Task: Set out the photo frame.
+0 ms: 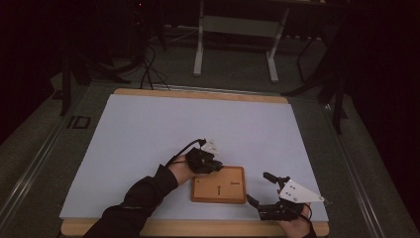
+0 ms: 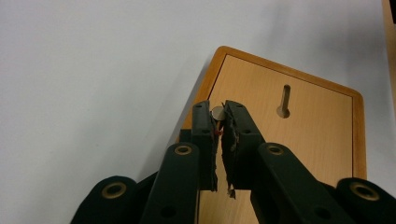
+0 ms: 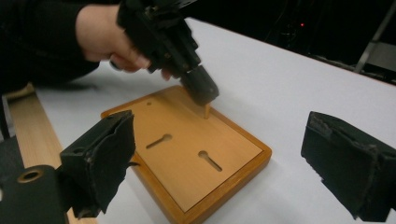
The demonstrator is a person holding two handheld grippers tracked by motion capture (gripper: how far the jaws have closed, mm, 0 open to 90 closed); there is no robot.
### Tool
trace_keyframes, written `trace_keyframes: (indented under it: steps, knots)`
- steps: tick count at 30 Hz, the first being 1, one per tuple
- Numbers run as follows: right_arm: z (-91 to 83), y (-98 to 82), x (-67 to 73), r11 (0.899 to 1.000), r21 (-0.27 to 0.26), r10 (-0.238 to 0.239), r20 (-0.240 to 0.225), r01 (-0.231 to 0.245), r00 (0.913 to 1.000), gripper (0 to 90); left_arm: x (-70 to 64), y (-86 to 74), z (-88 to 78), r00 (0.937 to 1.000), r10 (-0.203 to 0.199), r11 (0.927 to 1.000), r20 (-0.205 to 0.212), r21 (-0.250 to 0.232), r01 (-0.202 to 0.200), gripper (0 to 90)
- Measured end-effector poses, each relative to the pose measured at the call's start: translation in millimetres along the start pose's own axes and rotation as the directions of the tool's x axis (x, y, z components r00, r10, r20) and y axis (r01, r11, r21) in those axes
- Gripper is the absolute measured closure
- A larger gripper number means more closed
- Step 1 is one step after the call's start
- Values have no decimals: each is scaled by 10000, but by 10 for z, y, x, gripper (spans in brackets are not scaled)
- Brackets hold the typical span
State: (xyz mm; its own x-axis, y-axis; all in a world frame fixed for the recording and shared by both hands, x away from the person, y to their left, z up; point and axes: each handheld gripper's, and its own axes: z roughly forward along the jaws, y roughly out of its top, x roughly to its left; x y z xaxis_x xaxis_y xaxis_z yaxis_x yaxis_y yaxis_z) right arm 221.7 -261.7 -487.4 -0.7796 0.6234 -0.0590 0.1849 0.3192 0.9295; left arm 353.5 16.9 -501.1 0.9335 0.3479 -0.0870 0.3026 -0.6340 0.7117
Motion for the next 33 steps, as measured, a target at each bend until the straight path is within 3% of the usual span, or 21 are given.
trace_keyframes:
  steps: [2, 3, 5, 8, 10, 15, 16, 17, 18, 21, 22, 23, 24, 25, 26, 27, 28, 29, 30, 33]
  knots:
    - [9, 10, 27, 9996, 173, -216, 113, 214, 9997, 103, 13, 6, -2, 10000, 16, 10000, 52, 84, -16, 838]
    - [31, 24, 71, 9969, 542, -587, 244, 573, 9980, 128, 19, 8, -3, 10000, 4, 9999, 76, 108, -5, 837]
    - [41, 30, 123, 9912, 732, -1129, 369, 1100, 9929, 140, 25, 19, -2, 9999, -26, 9998, 123, 176, 23, 836]
    - [56, 39, 213, 9703, 1288, -2129, 511, 2050, 9757, 169, 38, 34, -4, 9998, -40, 9995, 189, 309, 34, 837]
    - [64, 35, 268, 9528, 1583, -2700, 524, 2589, 9614, 184, 55, 41, -2, 9995, -164, 9993, 275, 331, 155, 838]
    - [72, 12, 403, 8829, 2415, -4243, 427, 4027, 9045, 216, 94, 48, 3, 9981, -426, 9987, 446, 315, 412, 838]
    - [73, 3, 439, 8622, 2611, -4601, 451, 4341, 8867, 224, 100, 47, 2, 9980, -424, 9986, 460, 328, 409, 838]
    - [77, -4, 460, 8493, 2736, -4796, 423, 4515, 8765, 224, 103, 46, 5, 9971, -558, 9981, 519, 285, 543, 838]
    - [86, -16, 494, 8245, 2939, -5154, 375, 4836, 8561, 234, 106, 48, 5, 9971, -540, 9982, 528, 299, 525, 837]
    - [105, -52, 560, 7721, 3316, -5844, 354, 5422, 8107, 242, 129, 47, 6, 9958, -633, 9977, 657, 303, 614, 836]
    - [115, -77, 591, 7410, 3494, -6242, 437, 5734, 7801, 242, 138, 49, 6, 9956, -643, 9975, 679, 325, 622, 837]
    - [122, -95, 608, 7228, 3594, -6457, 469, 5903, 7621, 247, 152, 50, 8, 9947, -708, 9972, 752, 314, 686, 837]
    - [128, -121, 625, 6888, 3713, -6817, 392, 6227, 7306, 267, 158, 53, 9, 9943, -733, 9969, 768, 332, 710, 837]
    - [131, -140, 641, 6762, 3760, -6961, 444, 6336, 7166, 292, 169, 54, 11, 9933, -809, 9964, 820, 325, 785, 838]
    - [131, -140, 641, 6762, 3760, -6961, 444, 6336, 7166, 292, 169, 54, 11, 9933, -809, 9964, 820, 325, 785, 837]
    - [143, -216, 693, 6087, 3899, -7627, 477, 6910, 6450, 344, 176, 54, 11, 9925, -853, 9960, 872, 334, 826, 837]
    - [143, -216, 693, 6087, 3899, -7627, 477, 6910, 6450, 344, 181, 56, 12, 9922, -876, 9958, 890, 338, 849, 837]
    - [172, -258, 713, 5848, 4043, -7787, 369, 7033, 6263, 377, 194, 57, 14, 9907, -954, 9951, 965, 343, 925, 837]
    - [184, -269, 716, 5759, 4095, -7827, 264, 7076, 6218, 384, 194, 57, 14, 9907, -954, 9951, 965, 343, 925, 837]
    - [242, -323, 723, 5229, 4463, -8149, 119, 7262, 5795, 405, 228, 58, 18, 9874, -1142, 9932, 1095, 336, 1112, 838]
